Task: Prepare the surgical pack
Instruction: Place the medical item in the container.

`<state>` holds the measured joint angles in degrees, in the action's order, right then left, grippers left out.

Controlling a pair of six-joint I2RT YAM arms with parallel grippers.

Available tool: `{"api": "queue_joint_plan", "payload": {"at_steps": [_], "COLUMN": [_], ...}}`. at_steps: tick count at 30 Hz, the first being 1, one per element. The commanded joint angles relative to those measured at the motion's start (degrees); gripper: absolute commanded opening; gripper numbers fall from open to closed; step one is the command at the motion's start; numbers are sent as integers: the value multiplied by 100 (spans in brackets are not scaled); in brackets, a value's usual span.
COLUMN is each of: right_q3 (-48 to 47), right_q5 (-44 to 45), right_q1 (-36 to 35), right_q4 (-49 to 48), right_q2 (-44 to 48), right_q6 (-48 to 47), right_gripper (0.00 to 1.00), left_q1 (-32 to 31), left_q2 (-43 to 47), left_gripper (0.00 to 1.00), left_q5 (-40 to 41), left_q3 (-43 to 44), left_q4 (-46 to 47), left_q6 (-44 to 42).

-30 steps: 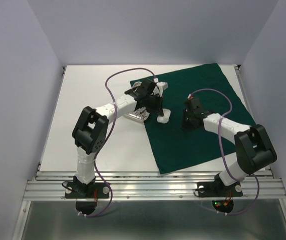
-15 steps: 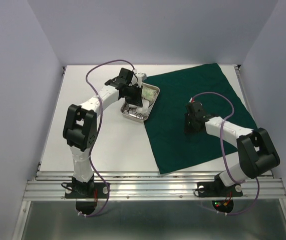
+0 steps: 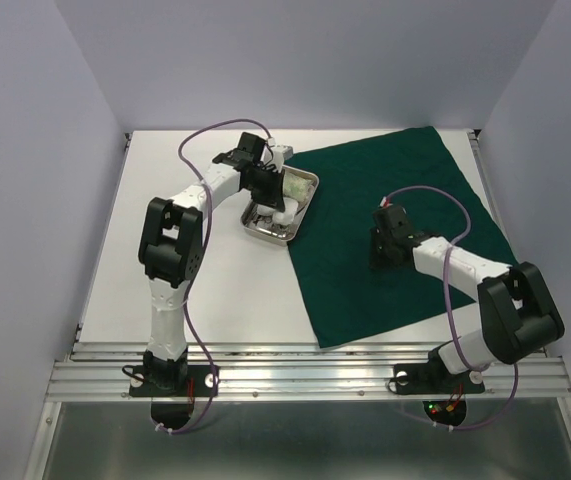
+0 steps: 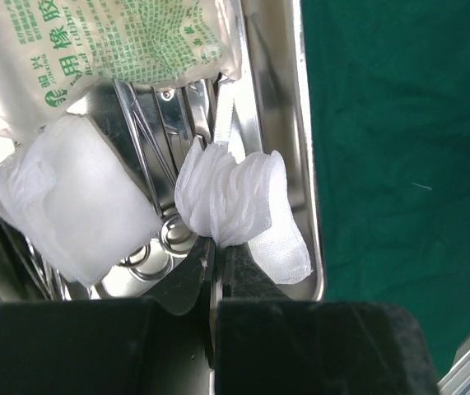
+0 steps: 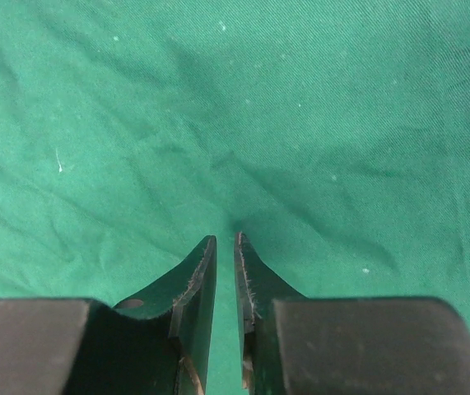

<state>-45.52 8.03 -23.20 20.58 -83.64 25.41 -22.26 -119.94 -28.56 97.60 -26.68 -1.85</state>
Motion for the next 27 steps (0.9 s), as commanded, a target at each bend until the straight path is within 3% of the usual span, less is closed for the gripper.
{"api": "queue_joint_plan", "payload": {"at_steps": [1, 6, 7, 8, 10, 12, 15, 27], "right_q3": [87, 78, 43, 17, -36, -124, -264, -353], "right_q5": [41, 76, 67, 76, 93, 163, 242, 638], "right_q1": [35, 35, 35, 35, 35, 35, 35, 35], "right_q4": [-45, 25, 69, 95, 165, 218, 350, 438], "right_q2": [286, 479, 515, 593, 681, 795, 901, 1297], "right_q6": [78, 148, 157, 166, 175, 184, 184, 342], "right_gripper": [20, 26, 29, 32, 37, 40, 48, 57], "left_q1": [46, 38, 46, 38, 38, 38, 38, -103], "left_q2": [-205, -337, -346, -346, -320, -232, -48, 1077], "left_gripper": [0, 0, 7, 29, 49, 63, 65, 65], "left_q5": [-71, 8, 43, 69, 104, 227, 385, 1088], "left_q3": [487, 505, 523, 532, 541, 541, 576, 646], "left_q4": [-338, -242, -233, -250, -250, -259, -303, -426], "left_q6": [-167, -71, -27, -9, 18, 70, 149, 510]}}
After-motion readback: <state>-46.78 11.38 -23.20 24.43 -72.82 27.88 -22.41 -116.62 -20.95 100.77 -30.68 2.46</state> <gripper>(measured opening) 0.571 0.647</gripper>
